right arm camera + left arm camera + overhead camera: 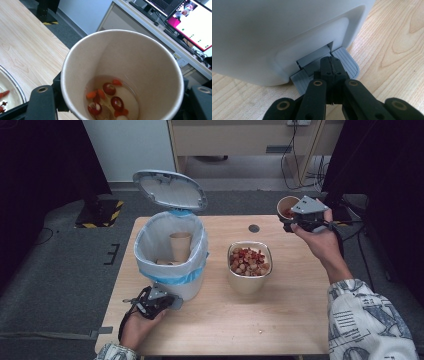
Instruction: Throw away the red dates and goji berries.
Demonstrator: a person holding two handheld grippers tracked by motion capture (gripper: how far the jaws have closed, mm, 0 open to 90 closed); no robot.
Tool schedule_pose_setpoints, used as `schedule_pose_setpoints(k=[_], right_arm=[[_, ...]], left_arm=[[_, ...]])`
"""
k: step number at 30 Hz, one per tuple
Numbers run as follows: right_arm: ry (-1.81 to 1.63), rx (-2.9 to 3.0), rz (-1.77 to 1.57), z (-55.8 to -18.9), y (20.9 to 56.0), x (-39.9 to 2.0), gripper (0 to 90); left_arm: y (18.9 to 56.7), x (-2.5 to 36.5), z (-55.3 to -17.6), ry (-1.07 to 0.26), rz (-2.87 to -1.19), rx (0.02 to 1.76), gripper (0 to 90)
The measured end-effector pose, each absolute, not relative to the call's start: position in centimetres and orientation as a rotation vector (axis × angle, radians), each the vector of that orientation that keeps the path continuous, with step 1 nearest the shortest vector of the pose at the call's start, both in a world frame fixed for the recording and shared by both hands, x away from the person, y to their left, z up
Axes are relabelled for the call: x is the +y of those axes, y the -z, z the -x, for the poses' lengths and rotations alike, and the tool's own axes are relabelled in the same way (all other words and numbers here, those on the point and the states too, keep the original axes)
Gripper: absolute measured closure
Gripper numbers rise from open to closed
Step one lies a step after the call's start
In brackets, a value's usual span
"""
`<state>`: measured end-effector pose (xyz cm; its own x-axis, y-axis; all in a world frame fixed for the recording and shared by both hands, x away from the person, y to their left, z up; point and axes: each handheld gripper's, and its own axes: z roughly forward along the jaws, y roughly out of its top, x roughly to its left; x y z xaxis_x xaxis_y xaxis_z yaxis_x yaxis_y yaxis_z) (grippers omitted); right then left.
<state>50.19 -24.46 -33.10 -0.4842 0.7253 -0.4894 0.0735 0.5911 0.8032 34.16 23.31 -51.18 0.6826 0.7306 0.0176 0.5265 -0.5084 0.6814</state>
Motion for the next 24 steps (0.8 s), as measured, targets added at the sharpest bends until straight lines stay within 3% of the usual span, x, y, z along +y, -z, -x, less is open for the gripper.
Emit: schedule_pose_setpoints(k=[24], right_arm=[[-0.861,1.960,-0.453,-49.6,32.4,-21.0,28.3]], left_arm=[[51.2,23.3,-34.2,-0.400,-2.234,0.960,89.8]])
